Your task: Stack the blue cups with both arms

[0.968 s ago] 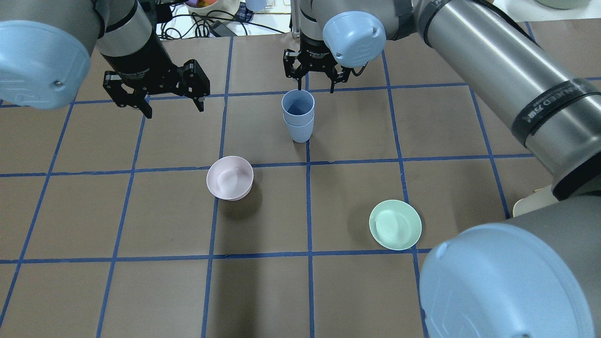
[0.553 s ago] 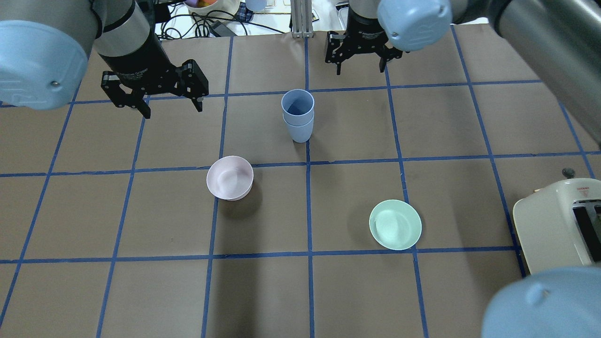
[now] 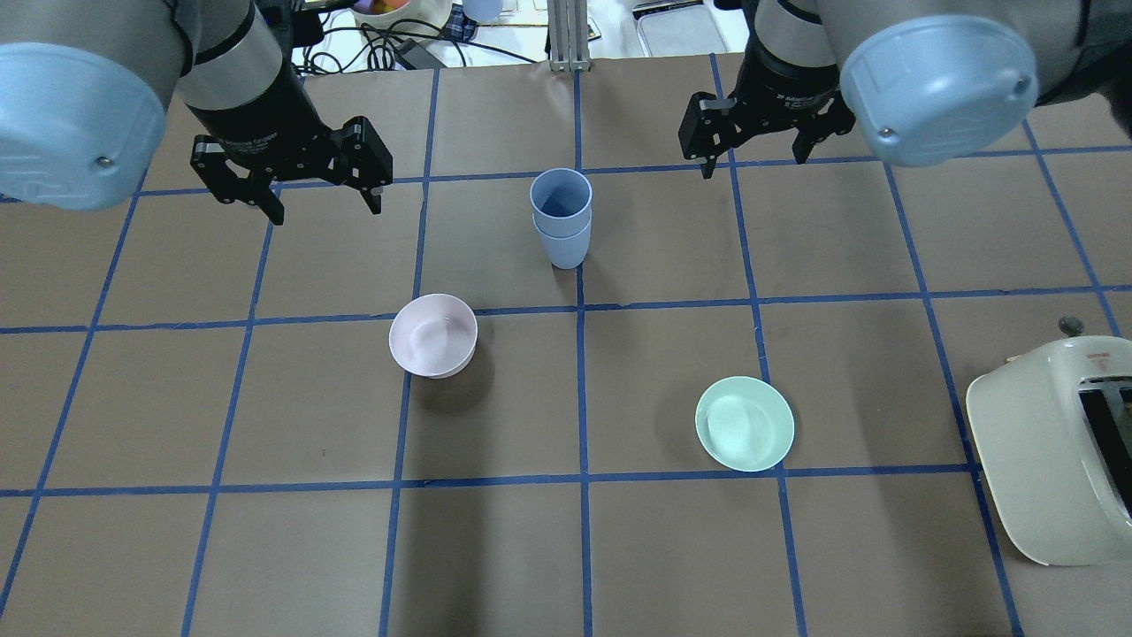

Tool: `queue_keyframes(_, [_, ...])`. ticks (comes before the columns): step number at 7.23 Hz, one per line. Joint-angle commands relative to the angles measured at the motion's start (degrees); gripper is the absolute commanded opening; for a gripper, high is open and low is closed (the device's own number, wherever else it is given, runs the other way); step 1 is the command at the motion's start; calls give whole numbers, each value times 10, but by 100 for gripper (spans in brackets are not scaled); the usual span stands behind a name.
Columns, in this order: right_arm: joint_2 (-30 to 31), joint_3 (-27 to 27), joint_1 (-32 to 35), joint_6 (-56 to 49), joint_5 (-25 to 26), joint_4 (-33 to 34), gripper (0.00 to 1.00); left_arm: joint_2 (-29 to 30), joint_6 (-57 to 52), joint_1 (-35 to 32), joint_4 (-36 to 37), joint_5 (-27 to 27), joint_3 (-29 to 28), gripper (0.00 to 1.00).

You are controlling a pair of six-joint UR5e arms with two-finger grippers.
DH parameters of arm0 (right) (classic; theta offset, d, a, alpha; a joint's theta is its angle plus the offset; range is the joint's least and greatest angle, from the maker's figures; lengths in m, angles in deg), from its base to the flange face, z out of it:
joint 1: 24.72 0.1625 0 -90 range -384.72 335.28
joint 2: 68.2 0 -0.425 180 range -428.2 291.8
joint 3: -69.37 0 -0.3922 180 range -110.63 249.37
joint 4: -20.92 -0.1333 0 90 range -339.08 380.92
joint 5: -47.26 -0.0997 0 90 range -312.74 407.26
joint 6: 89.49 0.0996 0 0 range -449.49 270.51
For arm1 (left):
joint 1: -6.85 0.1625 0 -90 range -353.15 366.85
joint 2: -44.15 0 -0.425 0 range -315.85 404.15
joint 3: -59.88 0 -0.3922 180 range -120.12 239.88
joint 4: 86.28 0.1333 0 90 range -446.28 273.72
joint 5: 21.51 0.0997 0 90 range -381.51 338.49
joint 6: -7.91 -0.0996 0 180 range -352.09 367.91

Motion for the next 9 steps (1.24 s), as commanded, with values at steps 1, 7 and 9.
queue_keyframes(1, [15,-7,-7,-13,-7,-32,100,0,-3,0,2,0,0,100])
queue_keyframes(7, [4,-41,-34,-20,-9,-63,100,0,-2,0,1,1,0,100])
queue_keyframes(9, [4,-41,-34,-20,-9,-63,100,0,-3,0,1,0,0,100])
